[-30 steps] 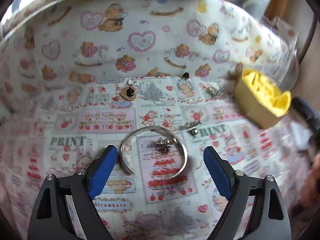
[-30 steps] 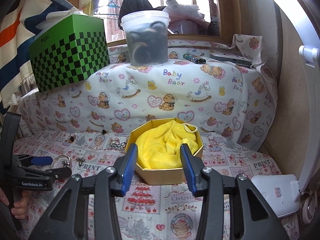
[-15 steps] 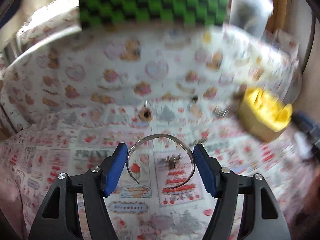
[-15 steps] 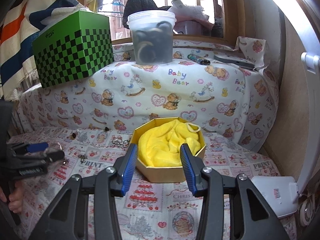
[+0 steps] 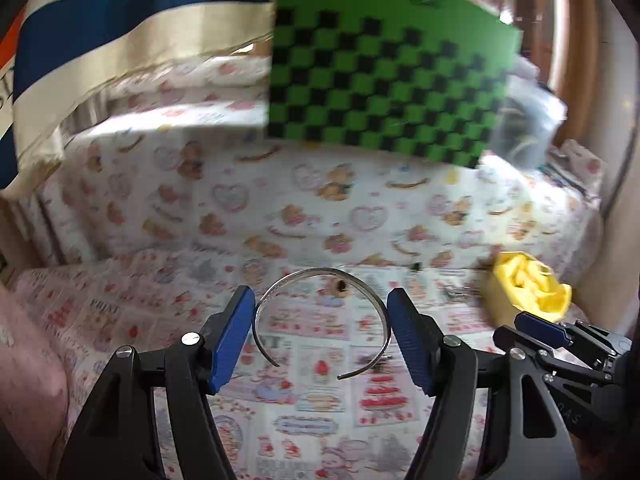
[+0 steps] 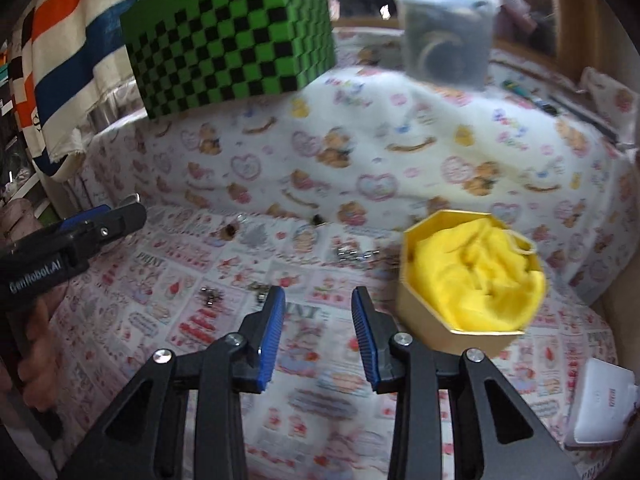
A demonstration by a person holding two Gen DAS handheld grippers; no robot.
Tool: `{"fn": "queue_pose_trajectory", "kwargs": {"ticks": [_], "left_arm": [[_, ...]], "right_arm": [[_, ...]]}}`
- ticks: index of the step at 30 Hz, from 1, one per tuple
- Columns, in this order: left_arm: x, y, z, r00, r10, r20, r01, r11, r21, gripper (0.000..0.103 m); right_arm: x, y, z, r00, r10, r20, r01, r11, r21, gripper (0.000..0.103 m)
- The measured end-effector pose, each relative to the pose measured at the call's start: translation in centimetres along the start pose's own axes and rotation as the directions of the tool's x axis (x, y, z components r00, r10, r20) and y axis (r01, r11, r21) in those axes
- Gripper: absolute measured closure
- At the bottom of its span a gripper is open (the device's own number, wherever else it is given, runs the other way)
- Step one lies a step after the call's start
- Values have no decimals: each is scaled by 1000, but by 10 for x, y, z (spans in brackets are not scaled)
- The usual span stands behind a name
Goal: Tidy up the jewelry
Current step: 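Close the left gripper on the silver bangle and lift it, then carry the bangle toward the gold box with the left gripper while the right grasps a silver charm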
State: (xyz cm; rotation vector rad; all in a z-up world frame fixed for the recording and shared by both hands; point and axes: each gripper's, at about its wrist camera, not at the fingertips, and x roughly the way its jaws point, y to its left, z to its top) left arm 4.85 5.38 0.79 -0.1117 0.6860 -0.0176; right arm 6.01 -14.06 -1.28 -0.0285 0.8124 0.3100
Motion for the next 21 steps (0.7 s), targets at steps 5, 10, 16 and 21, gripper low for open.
{"fn": "queue_pose_trajectory", "kwargs": {"ticks": [5, 10, 16, 21], "left_arm": [[17, 13, -3, 999, 20, -32, -21, 1000, -12, 36], [37, 31, -6, 995, -32, -95, 24, 996, -90, 36], [43, 34, -7, 995, -6, -101, -3, 997, -80, 36], [42, 26, -7, 995, -13, -95, 8, 999, -51, 36]], "right_arm": [[35, 20, 11, 996, 45, -82, -43, 999, 27, 70], [59, 26, 7, 989, 10, -147, 4, 996, 94, 73], [68, 34, 6, 989, 22, -146, -11, 997, 77, 79], [73, 30, 3, 991, 6, -136, 6, 996, 89, 88]]}}
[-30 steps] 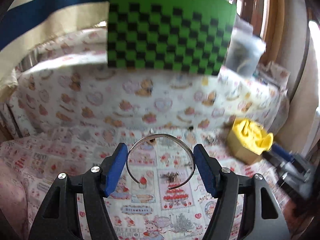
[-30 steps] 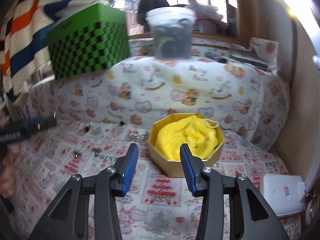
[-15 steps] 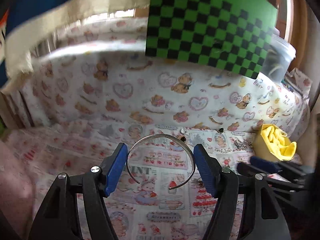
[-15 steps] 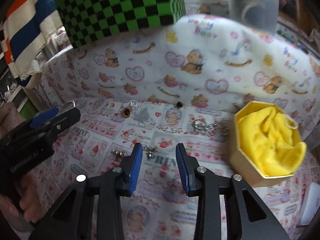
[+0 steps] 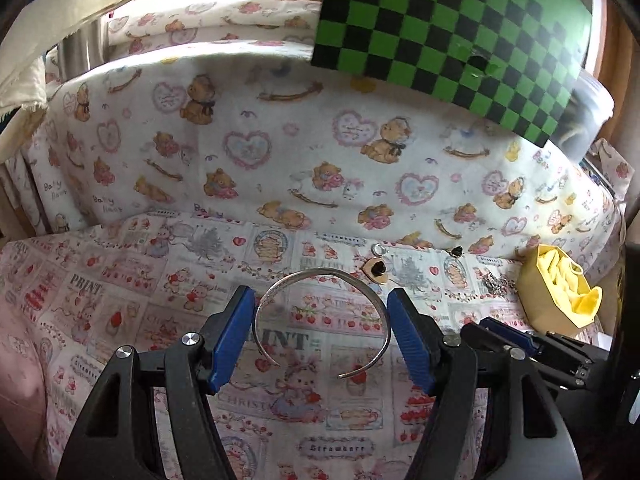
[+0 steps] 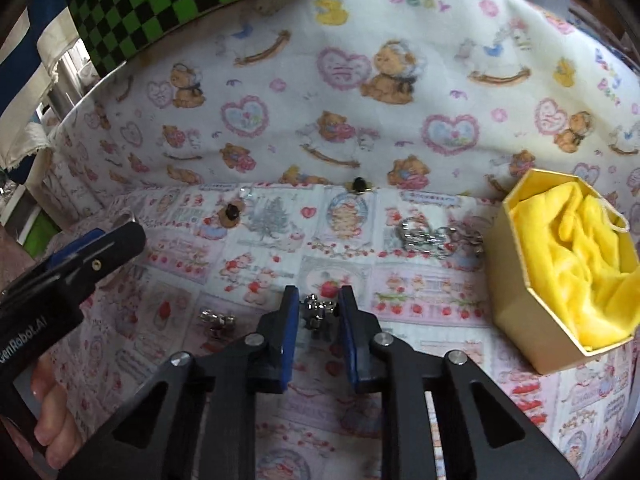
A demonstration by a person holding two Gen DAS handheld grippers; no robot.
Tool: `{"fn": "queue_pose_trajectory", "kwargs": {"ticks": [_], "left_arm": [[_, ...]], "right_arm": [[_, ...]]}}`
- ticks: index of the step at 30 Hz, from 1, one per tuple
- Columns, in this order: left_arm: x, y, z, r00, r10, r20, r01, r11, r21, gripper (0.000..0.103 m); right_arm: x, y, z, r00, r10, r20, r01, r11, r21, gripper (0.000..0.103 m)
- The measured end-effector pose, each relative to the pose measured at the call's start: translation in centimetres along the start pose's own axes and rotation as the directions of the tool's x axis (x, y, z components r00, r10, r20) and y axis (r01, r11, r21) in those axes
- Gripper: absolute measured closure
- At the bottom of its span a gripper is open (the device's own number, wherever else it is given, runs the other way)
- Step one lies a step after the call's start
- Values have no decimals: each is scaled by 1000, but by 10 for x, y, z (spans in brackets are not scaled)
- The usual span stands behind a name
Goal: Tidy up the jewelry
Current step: 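Carry the bangle toward the gold box with the left gripper while the right grasps a silver charm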
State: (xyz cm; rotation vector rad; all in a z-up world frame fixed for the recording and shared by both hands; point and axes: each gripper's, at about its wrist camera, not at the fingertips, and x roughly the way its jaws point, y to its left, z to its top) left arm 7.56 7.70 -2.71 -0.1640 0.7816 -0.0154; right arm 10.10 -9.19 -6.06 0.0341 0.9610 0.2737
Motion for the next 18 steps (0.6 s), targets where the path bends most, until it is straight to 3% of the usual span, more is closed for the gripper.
{"fn": "queue_pose_trajectory", "kwargs": {"ticks": [5, 8, 13, 18], "left_arm": [[-1, -9, -2, 999, -25, 44, 25, 1000, 17, 36], [0, -16, -6, 996, -36, 79, 32, 999, 42, 36], [-3, -30, -12, 989, -68, 130, 56, 994, 94, 36], [-10, -33, -13, 982, -84, 169, 70, 993, 90, 36]], "right_arm": [[-22, -22, -7, 999, 5, 41, -4, 1000, -22, 88], [-40, -38, -14, 993, 5, 116, 1, 999, -48, 88], [-70, -64, -27, 967, 49, 250, -36, 998, -59, 88], [-99, -89, -16, 940, 52, 336, -52, 999, -11, 88]]}}
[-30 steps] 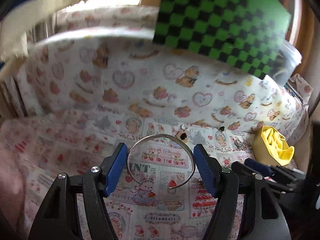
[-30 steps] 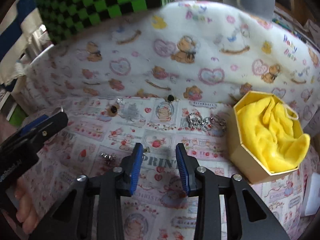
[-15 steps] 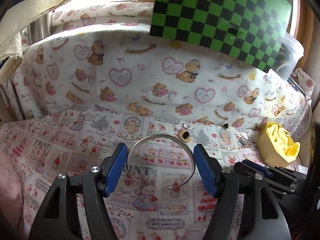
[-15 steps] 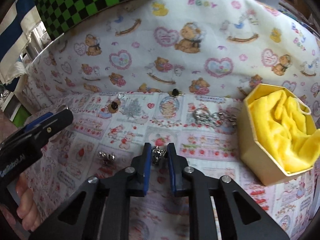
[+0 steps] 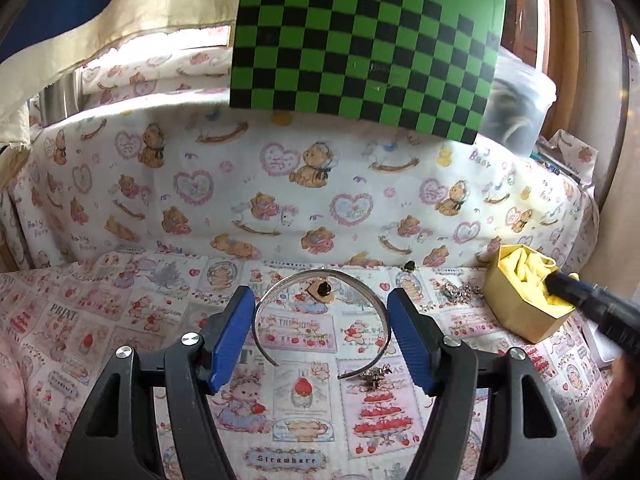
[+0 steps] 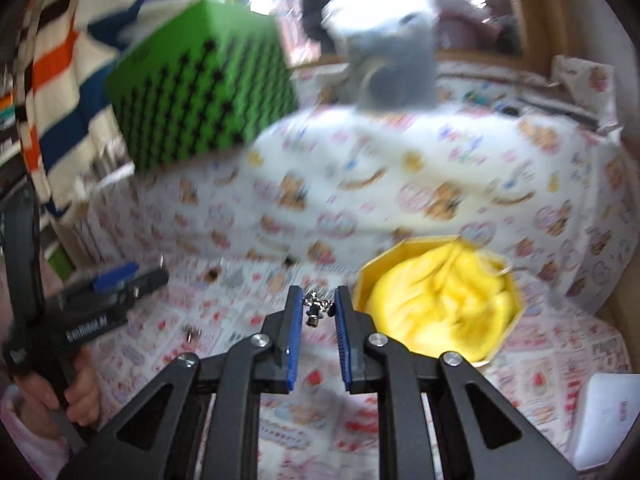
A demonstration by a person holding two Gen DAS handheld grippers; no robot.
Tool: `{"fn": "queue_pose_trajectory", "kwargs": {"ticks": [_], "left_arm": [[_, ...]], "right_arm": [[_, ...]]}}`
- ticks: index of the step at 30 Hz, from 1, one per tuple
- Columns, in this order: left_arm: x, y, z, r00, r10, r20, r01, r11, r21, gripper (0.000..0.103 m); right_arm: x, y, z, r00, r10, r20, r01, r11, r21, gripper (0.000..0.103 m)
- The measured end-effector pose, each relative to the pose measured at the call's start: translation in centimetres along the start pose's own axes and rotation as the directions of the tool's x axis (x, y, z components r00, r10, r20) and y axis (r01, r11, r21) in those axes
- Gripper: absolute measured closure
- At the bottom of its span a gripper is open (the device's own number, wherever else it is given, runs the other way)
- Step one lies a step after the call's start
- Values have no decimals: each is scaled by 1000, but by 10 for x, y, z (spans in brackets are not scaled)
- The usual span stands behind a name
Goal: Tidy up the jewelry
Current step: 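Carry the bangle toward the gold box with the left gripper while the right grasps a silver charm, then lower the bangle into the gold box and open the left gripper while the right drops the charm in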
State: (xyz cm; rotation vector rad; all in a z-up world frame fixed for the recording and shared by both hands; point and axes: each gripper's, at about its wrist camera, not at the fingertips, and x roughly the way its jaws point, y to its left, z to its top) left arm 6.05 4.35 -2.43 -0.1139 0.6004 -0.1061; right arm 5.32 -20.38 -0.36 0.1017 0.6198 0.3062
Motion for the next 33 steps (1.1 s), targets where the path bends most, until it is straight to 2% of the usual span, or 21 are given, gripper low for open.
{"fn": "queue_pose_trajectory", "kwargs": {"ticks": [6, 10, 14, 21, 27, 33], "left_arm": [[-10, -5, -1, 1000, 9, 14, -9, 1000, 21, 36], [-18, -28, 1, 999, -32, 14, 31, 998, 56, 36], [-8, -64, 9, 994, -103, -37, 105, 992, 70, 36], [22, -127, 34, 964, -249, -98, 255, 966, 49, 36], [31, -158, 46, 953, -285, -105, 294, 953, 76, 36], [34, -164, 47, 940, -321, -114, 330, 941, 69, 36]], "right_arm": [[-12, -52, 12, 999, -21, 34, 16, 989, 145, 88], [-4, -76, 8, 999, 50, 9, -51, 962, 267, 88], [4, -96, 2, 995, 100, -14, -87, 920, 381, 88], [2, -103, 1, 996, 89, -8, -78, 907, 414, 88], [-1, -116, 1, 997, 81, 3, -73, 893, 445, 88], [-3, -126, 2, 998, 69, 4, -62, 877, 476, 88]]}}
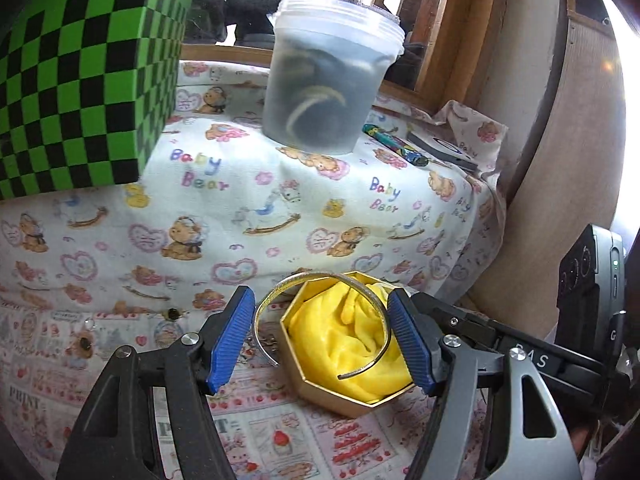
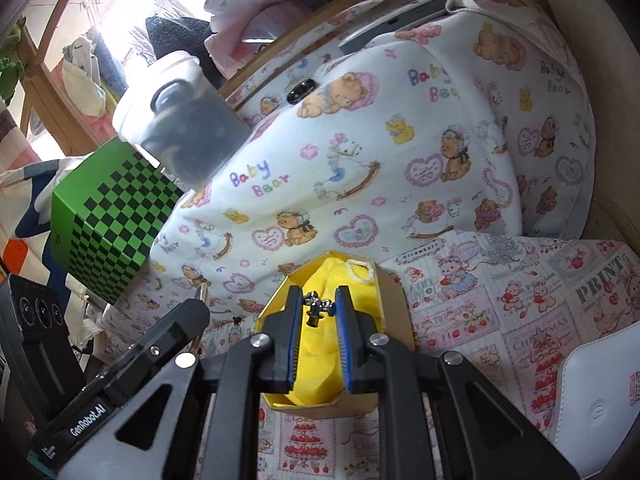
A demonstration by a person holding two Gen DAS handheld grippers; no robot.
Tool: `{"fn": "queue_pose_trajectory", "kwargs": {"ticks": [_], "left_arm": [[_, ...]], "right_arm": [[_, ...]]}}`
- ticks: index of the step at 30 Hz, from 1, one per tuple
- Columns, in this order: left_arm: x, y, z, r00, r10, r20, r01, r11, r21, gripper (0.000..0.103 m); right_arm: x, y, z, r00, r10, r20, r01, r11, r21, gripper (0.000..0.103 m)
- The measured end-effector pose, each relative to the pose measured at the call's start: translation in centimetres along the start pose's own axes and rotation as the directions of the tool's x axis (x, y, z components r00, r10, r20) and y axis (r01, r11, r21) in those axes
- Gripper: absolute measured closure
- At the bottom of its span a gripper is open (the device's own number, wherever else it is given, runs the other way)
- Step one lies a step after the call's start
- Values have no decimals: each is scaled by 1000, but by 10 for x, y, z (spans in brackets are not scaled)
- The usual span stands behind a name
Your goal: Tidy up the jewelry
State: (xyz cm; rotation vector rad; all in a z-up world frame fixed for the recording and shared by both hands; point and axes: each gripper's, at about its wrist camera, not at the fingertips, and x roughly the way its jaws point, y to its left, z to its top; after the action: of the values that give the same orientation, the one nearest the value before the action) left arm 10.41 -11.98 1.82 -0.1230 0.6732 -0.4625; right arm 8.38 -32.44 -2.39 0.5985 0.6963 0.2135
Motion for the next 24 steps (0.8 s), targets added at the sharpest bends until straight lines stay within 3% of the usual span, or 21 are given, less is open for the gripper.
{"fn": "queue_pose_trajectory", "kwargs": {"ticks": [5, 10, 17, 22, 24], "left_arm": [[3, 0, -1, 998, -55, 1, 55, 998, 2, 35], [-9, 4, 2, 999, -26, 23, 26, 1000, 4, 34], [-62, 24, -8, 987, 118, 109, -123, 992, 39, 19], [-92, 48, -18, 953, 250, 171, -256, 966, 15, 11], [-97, 58, -21, 950, 264, 168, -269, 963, 10, 9]], "right_arm": [[-2, -1, 0, 1000, 4, -2, -4, 1000, 3, 81], [0, 0, -1, 1000, 10, -9, -10, 1000, 3, 73], [8, 20, -8, 997, 41, -68, -46, 996, -77, 60], [13, 49, -22, 998, -24, -57, 11, 974, -225, 56], [12, 58, -27, 998, -39, -46, 25, 963, -267, 53]]}}
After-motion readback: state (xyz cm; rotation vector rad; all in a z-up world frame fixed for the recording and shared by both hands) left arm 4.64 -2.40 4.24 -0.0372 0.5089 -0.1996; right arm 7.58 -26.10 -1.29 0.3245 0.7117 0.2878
